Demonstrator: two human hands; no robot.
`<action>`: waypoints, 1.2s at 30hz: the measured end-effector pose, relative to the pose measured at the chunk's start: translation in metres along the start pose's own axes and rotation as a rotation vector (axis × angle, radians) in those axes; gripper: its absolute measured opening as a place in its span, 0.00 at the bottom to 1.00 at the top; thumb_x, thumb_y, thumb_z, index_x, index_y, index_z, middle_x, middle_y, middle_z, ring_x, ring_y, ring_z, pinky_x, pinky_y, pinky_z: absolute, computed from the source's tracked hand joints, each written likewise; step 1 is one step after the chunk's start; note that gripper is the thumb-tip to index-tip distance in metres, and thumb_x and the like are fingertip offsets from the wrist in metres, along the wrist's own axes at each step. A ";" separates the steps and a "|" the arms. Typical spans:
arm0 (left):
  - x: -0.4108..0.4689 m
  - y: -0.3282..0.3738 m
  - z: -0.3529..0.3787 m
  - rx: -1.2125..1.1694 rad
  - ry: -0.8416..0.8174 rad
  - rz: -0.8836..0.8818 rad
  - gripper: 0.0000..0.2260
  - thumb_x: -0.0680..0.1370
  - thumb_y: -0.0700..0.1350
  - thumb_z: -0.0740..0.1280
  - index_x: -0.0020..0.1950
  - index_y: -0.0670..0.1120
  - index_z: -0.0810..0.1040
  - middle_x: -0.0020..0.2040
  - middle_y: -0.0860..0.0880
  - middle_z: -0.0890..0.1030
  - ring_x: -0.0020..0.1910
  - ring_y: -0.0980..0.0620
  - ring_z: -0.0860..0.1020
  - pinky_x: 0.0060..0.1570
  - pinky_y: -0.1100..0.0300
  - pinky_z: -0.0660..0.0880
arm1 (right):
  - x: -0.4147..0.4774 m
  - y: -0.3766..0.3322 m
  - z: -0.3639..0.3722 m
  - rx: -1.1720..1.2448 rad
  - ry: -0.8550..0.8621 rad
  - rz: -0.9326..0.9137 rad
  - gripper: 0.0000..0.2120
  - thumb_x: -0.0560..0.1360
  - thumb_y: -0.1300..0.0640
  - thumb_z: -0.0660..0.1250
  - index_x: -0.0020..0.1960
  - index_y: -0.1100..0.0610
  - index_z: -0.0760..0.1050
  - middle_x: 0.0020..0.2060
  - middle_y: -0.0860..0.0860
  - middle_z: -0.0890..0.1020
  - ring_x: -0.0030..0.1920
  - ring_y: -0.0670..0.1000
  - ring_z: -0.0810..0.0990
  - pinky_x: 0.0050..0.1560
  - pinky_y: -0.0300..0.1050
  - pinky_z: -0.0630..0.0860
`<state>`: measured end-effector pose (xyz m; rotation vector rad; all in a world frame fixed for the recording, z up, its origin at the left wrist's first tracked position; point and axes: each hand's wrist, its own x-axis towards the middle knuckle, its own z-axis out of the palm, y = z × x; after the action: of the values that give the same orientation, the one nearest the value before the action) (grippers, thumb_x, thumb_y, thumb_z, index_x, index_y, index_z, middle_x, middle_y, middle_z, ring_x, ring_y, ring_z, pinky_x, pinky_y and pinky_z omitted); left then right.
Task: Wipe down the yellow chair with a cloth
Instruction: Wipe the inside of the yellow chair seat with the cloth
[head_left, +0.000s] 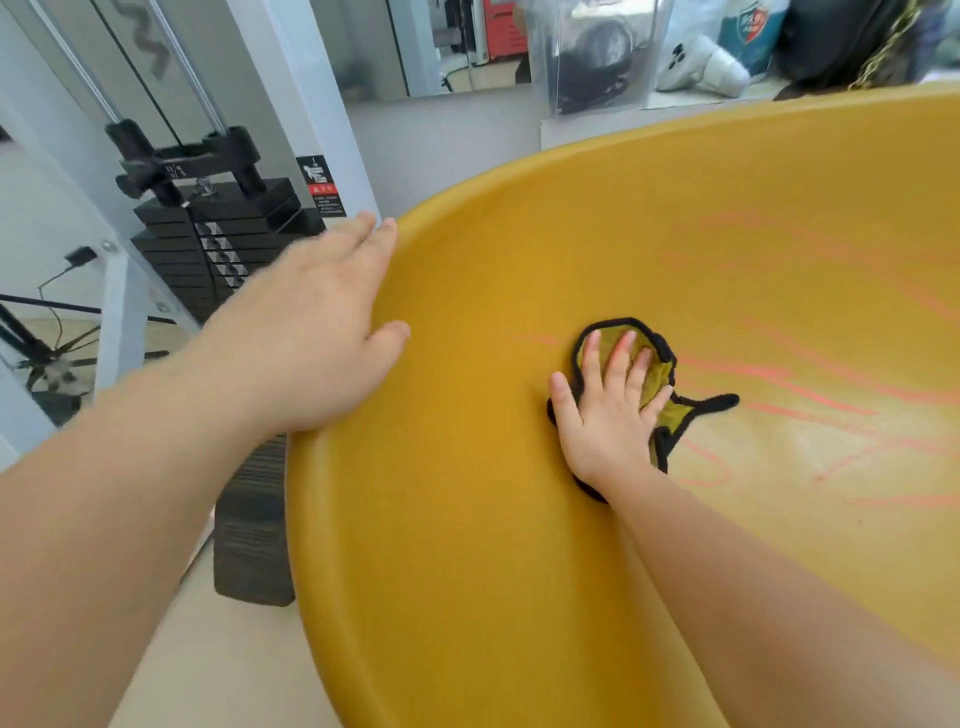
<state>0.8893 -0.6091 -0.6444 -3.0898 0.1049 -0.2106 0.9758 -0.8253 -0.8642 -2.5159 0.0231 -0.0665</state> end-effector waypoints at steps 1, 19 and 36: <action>0.002 -0.002 0.001 -0.068 -0.038 0.003 0.37 0.80 0.55 0.60 0.84 0.51 0.45 0.84 0.52 0.48 0.82 0.50 0.52 0.79 0.50 0.54 | 0.003 -0.012 0.002 0.042 0.019 0.030 0.46 0.69 0.22 0.26 0.81 0.45 0.32 0.79 0.52 0.29 0.79 0.57 0.28 0.75 0.70 0.32; -0.010 0.020 0.011 -0.004 0.012 -0.113 0.49 0.65 0.62 0.56 0.83 0.53 0.39 0.83 0.56 0.42 0.80 0.49 0.54 0.75 0.53 0.58 | -0.021 -0.072 0.008 0.184 -0.005 -0.366 0.43 0.73 0.24 0.34 0.82 0.44 0.36 0.80 0.46 0.31 0.79 0.52 0.29 0.77 0.67 0.34; -0.011 0.019 0.012 -0.041 0.037 -0.122 0.46 0.72 0.55 0.64 0.83 0.53 0.40 0.83 0.56 0.43 0.81 0.51 0.52 0.77 0.53 0.55 | -0.061 -0.063 0.003 0.146 -0.216 -0.775 0.41 0.73 0.23 0.37 0.81 0.39 0.36 0.81 0.40 0.36 0.80 0.48 0.33 0.77 0.62 0.34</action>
<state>0.8785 -0.6265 -0.6590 -3.1365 -0.0799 -0.2728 0.9152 -0.7702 -0.8324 -2.2299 -1.0002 -0.1034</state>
